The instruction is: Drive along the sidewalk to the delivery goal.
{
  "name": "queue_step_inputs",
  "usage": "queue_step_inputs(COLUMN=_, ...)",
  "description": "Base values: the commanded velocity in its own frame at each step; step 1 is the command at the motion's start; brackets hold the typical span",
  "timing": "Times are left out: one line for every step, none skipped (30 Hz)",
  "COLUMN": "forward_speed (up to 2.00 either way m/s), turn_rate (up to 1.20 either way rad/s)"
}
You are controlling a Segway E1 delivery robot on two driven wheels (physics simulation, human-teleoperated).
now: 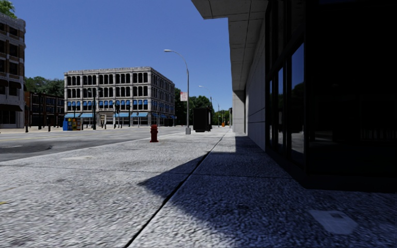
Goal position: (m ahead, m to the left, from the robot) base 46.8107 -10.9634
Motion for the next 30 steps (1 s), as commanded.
queue_step_inputs(forward_speed=2.0, turn_rate=0.0)
queue_step_inputs(forward_speed=2.0, turn_rate=0.0)
queue_step_inputs(forward_speed=2.0, turn_rate=0.0)
queue_step_inputs(forward_speed=2.0, turn_rate=0.0)
queue_step_inputs(forward_speed=2.0, turn_rate=0.0)
queue_step_inputs(forward_speed=2.0, turn_rate=0.0)
queue_step_inputs(forward_speed=2.0, turn_rate=0.0)
queue_step_inputs(forward_speed=2.0, turn_rate=0.0)
queue_step_inputs(forward_speed=2.0, turn_rate=0.0)
queue_step_inputs(forward_speed=2.0, turn_rate=0.0)
queue_step_inputs(forward_speed=2.0, turn_rate=0.0)
queue_step_inputs(forward_speed=2.0, turn_rate=0.0)
queue_step_inputs(forward_speed=2.0, turn_rate=0.0)
queue_step_inputs(forward_speed=2.0, turn_rate=0.0)
queue_step_inputs(forward_speed=2.0, turn_rate=0.0)
queue_step_inputs(forward_speed=2.0, turn_rate=0.0)
queue_step_inputs(forward_speed=2.0, turn_rate=0.0)
queue_step_inputs(forward_speed=2.0, turn_rate=0.0)
queue_step_inputs(forward_speed=2.0, turn_rate=0.0)
queue_step_inputs(forward_speed=2.0, turn_rate=0.0)
queue_step_inputs(forward_speed=2.0, turn_rate=0.0)
queue_step_inputs(forward_speed=2.0, turn_rate=0.0)
queue_step_inputs(forward_speed=2.0, turn_rate=0.0)
queue_step_inputs(forward_speed=2.0, turn_rate=0.0)
queue_step_inputs(forward_speed=2.0, turn_rate=0.0)
queue_step_inputs(forward_speed=2.0, turn_rate=0.0)
queue_step_inputs(forward_speed=2.0, turn_rate=0.0)
queue_step_inputs(forward_speed=2.0, turn_rate=0.0)
queue_step_inputs(forward_speed=2.0, turn_rate=0.0)
queue_step_inputs(forward_speed=2.0, turn_rate=0.0)
